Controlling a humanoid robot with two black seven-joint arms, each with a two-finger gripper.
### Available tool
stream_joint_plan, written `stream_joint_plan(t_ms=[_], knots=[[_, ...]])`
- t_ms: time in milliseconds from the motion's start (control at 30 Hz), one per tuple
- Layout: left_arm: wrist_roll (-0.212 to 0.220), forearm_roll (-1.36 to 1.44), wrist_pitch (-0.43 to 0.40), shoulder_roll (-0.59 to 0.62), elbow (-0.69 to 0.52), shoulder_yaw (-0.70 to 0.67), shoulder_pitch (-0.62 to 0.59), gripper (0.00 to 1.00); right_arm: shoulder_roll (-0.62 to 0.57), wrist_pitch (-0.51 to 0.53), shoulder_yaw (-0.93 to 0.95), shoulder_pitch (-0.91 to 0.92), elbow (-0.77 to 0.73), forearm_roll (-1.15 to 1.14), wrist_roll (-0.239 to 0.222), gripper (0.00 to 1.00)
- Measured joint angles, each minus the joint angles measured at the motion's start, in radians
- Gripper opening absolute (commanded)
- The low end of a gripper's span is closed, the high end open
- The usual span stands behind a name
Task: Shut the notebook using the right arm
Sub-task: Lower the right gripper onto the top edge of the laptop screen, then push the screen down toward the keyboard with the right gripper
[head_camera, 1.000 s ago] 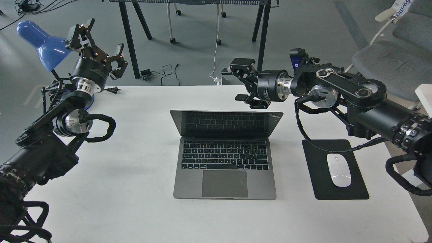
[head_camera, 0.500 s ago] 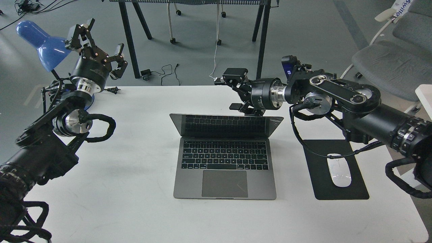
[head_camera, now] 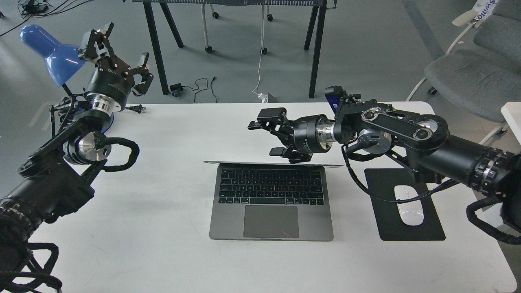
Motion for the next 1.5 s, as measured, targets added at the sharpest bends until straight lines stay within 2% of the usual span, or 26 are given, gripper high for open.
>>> stream_joint_plan(t_ms=[733,1500], knots=[[0.0,0.0,0.0,0.001,0.0,0.0,0.0,1.0,0.009,0.0,-0.138,-0.014,0.044,-0.001,0.0,1.0],[0.0,0.0,0.0,0.001,0.0,0.0,0.0,1.0,0.019,0.0,-0.17,-0.128,0.022,-0.017,-0.002,1.0]])
